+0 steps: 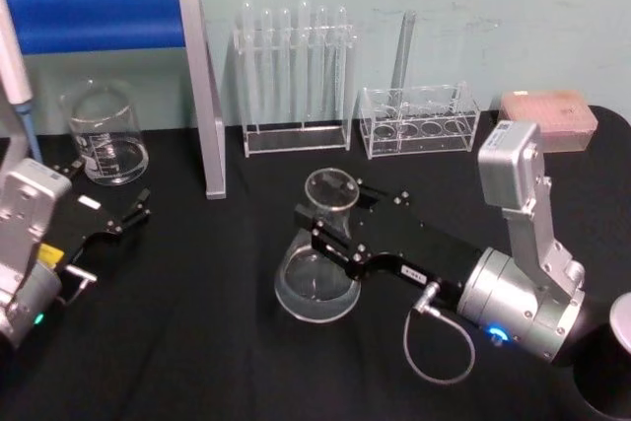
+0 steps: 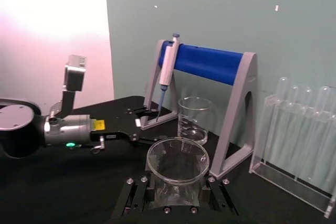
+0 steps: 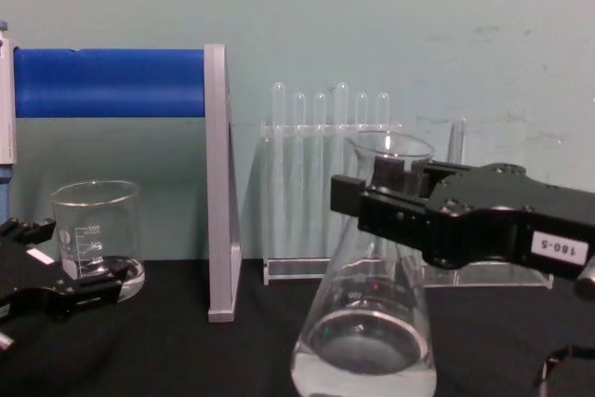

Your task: Grasp the erlenmeyer flask with one hand, shake it three times, then place it back.

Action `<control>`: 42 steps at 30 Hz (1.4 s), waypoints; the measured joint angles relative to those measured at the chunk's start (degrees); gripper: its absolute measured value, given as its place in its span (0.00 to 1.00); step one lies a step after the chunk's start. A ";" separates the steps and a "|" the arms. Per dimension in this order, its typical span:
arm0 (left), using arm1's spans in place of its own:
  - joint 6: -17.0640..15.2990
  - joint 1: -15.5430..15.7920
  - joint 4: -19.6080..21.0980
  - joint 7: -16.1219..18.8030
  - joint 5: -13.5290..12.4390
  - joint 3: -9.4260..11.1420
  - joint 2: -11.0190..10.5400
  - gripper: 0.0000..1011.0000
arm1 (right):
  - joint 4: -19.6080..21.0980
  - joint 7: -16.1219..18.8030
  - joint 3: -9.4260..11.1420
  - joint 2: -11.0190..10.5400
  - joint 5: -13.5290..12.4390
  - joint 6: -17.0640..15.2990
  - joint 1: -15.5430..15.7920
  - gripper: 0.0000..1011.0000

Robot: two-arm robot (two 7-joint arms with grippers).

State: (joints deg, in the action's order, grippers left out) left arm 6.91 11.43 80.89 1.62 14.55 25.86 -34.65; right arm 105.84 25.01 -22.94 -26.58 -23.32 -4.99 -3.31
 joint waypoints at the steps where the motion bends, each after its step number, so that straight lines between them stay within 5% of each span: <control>1: 0.00 0.00 0.01 0.00 0.00 0.00 0.00 0.99 | 0.15 0.10 -0.27 -0.21 -0.14 0.05 0.02 0.45; 21: 0.00 0.00 0.00 0.00 0.00 0.00 0.00 0.99 | -0.87 -1.13 -0.87 -0.99 -0.48 1.07 -1.01 0.45; 42: 0.00 0.00 0.00 0.00 0.00 0.00 0.00 0.99 | -8.92 -7.80 6.56 2.09 3.05 1.72 -5.01 0.44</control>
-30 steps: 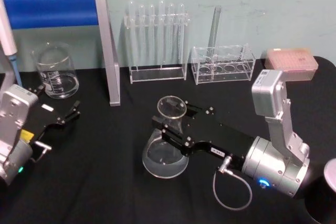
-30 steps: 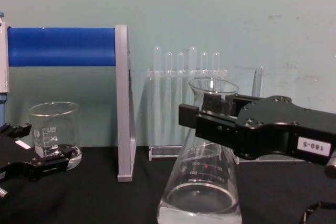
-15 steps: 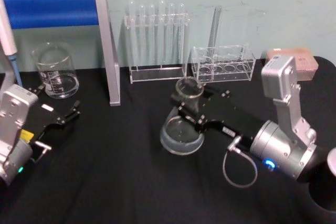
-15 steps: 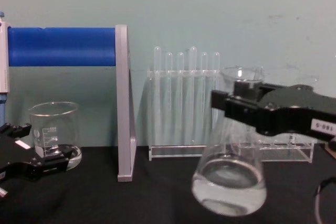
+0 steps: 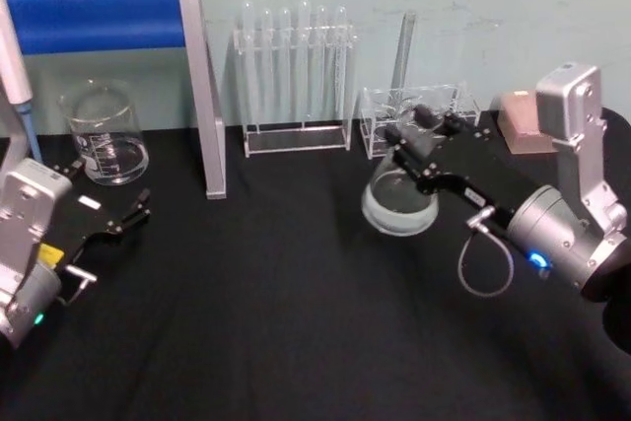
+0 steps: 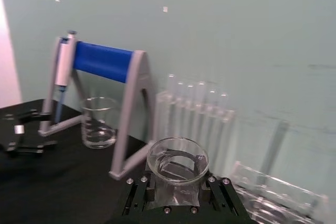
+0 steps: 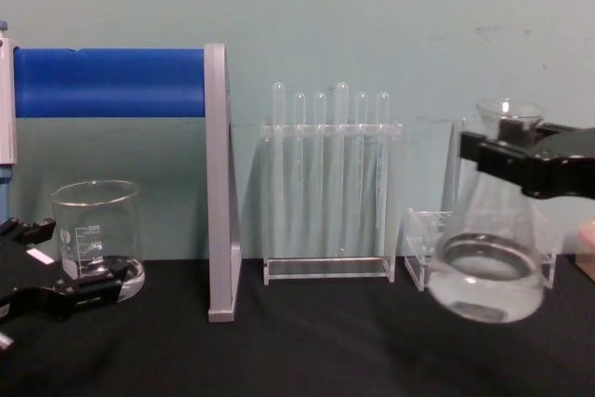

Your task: Grasp the erlenmeyer flask with one hand, shake it three times, then place it back.

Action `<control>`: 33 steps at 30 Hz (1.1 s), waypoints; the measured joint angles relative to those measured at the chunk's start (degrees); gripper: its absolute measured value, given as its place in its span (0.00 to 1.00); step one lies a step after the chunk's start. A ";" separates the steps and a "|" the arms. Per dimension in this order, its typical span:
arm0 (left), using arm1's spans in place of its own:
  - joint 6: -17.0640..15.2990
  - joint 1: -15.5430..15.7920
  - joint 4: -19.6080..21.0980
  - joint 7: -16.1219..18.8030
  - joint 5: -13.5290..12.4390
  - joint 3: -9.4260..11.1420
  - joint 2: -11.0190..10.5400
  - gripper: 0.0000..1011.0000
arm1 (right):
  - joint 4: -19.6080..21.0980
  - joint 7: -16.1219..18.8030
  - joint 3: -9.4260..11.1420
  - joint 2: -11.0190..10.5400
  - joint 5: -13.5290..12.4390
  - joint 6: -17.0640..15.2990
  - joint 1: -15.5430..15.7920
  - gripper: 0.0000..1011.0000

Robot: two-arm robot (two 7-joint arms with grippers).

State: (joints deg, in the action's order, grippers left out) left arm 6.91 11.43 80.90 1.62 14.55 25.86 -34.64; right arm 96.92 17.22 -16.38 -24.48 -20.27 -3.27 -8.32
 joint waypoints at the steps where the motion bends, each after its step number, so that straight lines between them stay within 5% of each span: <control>1: 0.00 0.00 0.00 0.00 0.00 0.00 0.00 0.99 | -0.25 -0.14 0.30 0.07 0.15 0.01 -0.09 0.45; 18: 0.00 0.00 0.00 0.00 0.00 0.00 0.00 0.99 | -3.49 -2.05 5.05 1.86 2.57 -0.07 -1.27 0.44; 33: 0.00 0.00 0.00 0.00 0.00 0.00 0.00 0.99 | -3.41 -0.92 5.52 2.93 3.59 -0.50 -1.08 0.45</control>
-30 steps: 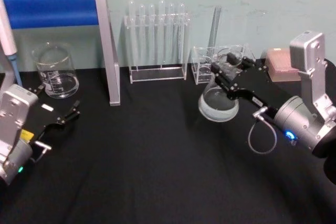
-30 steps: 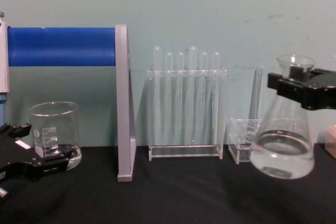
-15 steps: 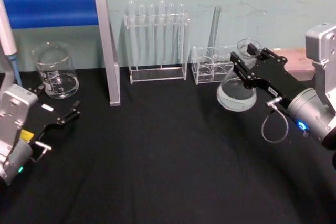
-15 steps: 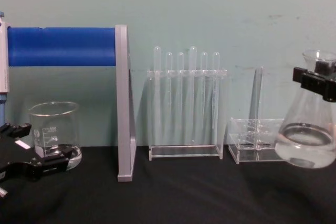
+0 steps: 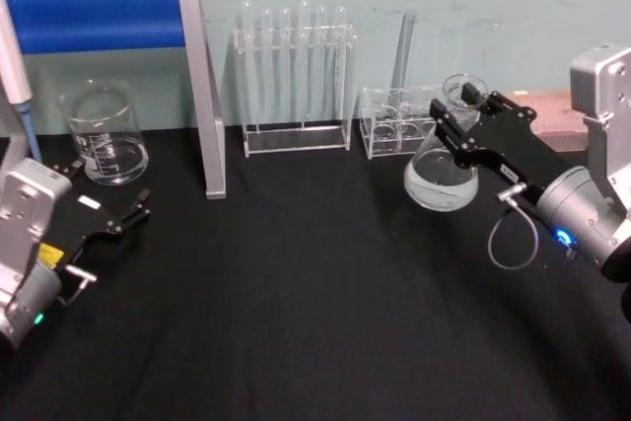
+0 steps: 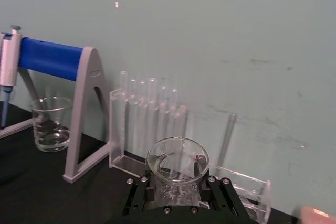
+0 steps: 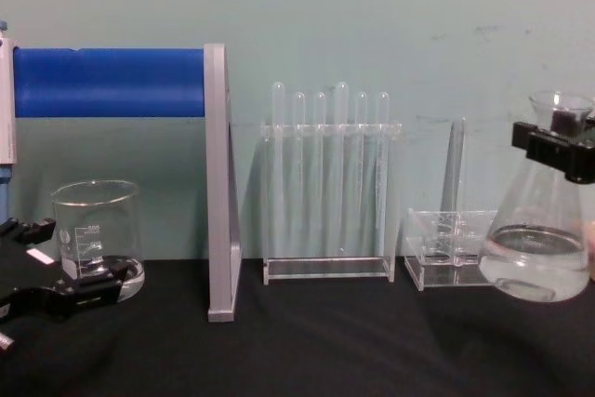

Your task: Grasp the erlenmeyer flask with one hand, shake it three times, then place it back.

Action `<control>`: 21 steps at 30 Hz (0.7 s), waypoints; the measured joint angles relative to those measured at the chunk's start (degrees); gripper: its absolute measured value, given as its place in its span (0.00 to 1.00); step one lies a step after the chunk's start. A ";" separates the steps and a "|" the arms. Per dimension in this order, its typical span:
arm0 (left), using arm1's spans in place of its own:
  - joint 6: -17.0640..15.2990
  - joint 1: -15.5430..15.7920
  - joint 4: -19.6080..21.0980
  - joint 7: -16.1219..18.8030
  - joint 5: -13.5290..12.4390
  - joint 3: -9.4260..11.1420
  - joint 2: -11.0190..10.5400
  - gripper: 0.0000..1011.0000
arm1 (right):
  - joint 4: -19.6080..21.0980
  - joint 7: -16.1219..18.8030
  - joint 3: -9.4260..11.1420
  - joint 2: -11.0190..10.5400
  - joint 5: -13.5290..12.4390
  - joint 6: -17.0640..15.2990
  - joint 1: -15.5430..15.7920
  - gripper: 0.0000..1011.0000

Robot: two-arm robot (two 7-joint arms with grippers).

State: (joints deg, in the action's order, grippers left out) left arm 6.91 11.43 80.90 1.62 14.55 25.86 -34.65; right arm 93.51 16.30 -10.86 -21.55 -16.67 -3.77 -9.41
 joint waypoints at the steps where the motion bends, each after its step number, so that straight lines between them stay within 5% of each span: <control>1: 0.00 0.00 0.00 0.00 0.00 0.00 0.00 0.99 | 0.12 0.13 -0.07 0.02 0.00 -0.03 0.08 0.44; 21: 0.00 0.00 0.00 0.00 0.00 0.00 0.00 0.99 | 4.07 3.50 -3.92 -0.47 -1.60 -0.78 2.29 0.45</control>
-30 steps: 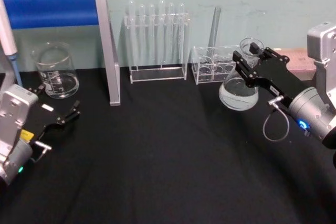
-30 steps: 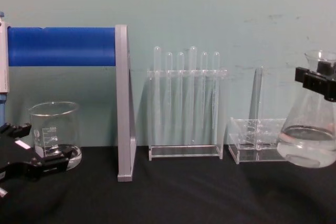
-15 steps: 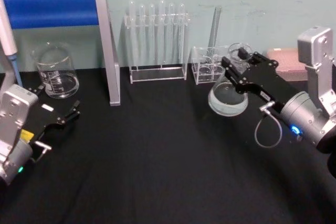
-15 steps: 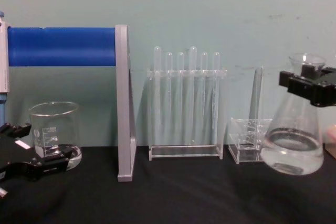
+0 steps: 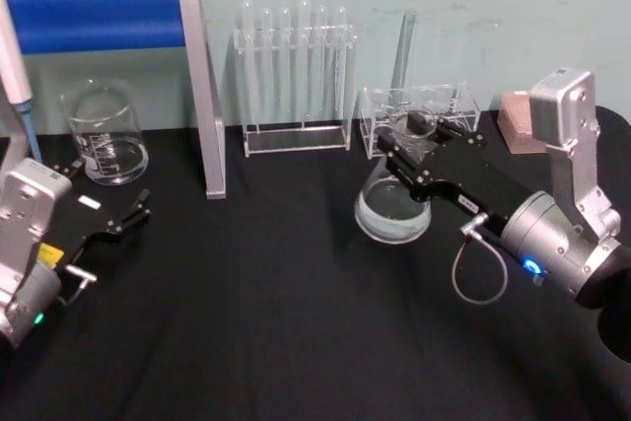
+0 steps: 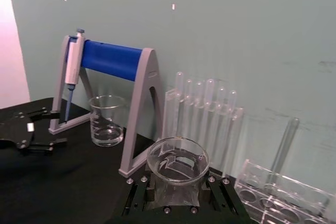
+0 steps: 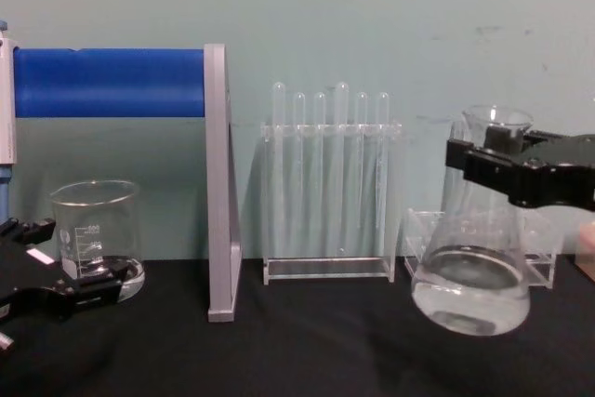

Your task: Grasp the erlenmeyer flask with one hand, shake it three times, then place it back.

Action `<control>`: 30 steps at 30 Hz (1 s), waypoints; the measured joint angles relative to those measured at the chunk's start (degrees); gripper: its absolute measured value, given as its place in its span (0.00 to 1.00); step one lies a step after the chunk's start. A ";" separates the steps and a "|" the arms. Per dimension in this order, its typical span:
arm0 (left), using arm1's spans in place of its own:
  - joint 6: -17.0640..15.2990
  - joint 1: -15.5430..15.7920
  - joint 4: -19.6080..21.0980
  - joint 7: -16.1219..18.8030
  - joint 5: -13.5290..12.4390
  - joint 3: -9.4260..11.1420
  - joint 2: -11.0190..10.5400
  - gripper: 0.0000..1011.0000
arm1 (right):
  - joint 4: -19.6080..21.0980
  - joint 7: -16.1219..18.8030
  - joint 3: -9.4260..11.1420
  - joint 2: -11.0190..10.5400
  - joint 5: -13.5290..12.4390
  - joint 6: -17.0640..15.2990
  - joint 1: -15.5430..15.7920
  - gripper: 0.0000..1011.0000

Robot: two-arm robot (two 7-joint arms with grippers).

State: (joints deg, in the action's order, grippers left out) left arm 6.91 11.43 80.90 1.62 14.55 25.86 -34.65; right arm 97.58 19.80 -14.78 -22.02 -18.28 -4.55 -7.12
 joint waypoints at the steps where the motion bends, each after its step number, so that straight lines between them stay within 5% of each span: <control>1: 0.00 0.00 0.00 0.00 0.00 0.00 0.00 0.99 | 0.10 0.07 -0.22 -0.07 -0.11 0.00 0.05 0.44; 30: 0.00 0.00 0.00 0.00 0.00 0.00 0.00 0.99 | -2.25 -0.05 -2.96 -0.52 0.05 -0.15 0.02 0.45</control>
State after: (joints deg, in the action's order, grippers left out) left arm 6.91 11.43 80.90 1.62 14.55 25.86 -34.65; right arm 95.33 19.75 -17.74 -22.54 -18.23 -4.70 -7.10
